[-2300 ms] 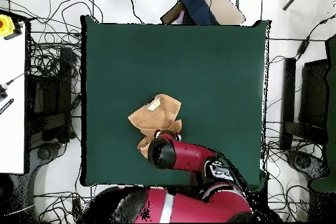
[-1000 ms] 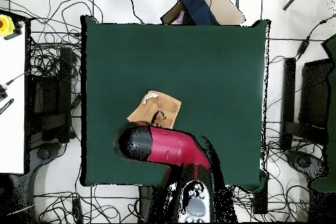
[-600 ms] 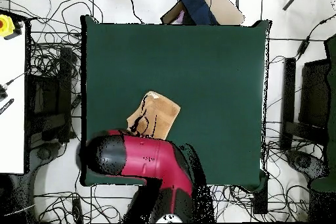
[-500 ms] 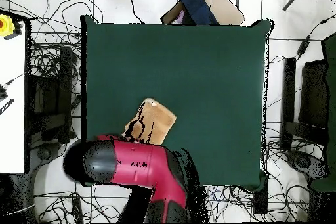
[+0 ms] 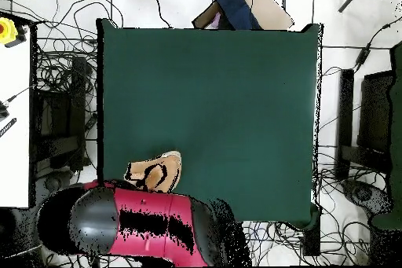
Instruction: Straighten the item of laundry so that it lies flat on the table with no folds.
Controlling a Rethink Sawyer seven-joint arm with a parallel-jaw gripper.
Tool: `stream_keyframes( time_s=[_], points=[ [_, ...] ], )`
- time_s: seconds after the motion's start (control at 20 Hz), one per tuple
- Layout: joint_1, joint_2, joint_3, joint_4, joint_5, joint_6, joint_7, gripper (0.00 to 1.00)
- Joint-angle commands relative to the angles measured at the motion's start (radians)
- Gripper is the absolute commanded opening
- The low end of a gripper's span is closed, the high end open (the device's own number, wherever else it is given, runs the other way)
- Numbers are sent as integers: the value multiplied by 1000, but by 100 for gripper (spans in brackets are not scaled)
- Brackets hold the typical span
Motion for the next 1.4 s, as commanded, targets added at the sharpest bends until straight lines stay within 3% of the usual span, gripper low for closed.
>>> stream_keyframes(
  time_s=[0.05, 0.4, 0.85, 1.4],
  points=[
    [-67, -64, -25, -59, 56, 156, 208, 0],
    [-251, 13, 19, -14, 44, 8, 1, 0],
    [-518, 223, 139, -92, -171, -314, -194, 0],
    [-711, 185, 288, -138, -252, -215, -360, 0]
  ],
)
